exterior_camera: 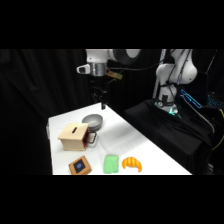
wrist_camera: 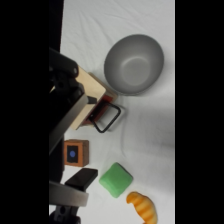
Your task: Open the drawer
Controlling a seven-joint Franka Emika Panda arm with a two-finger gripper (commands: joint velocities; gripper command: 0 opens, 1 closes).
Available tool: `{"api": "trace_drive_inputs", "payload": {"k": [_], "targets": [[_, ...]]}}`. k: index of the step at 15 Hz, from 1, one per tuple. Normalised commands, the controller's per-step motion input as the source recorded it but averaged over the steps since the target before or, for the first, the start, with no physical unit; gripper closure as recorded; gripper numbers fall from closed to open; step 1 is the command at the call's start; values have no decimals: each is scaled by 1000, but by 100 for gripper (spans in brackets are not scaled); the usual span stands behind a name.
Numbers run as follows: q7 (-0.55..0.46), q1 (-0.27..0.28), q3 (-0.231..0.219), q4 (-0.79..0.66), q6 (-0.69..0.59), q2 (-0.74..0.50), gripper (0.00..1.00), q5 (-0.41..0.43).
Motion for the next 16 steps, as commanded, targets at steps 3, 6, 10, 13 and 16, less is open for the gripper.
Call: {"api": "trace_drive_inputs", "payload": {"k": [3,6,10,13,16], "targets": [[219,-14,26,139,38,166,0,-16],[375,-1,31,279,60,315,0,29],[407,22,16,335,92,327,0,55],[368,57,11,281,131,232,0,101],[342,91,4,206,160,166,0,102]]}}
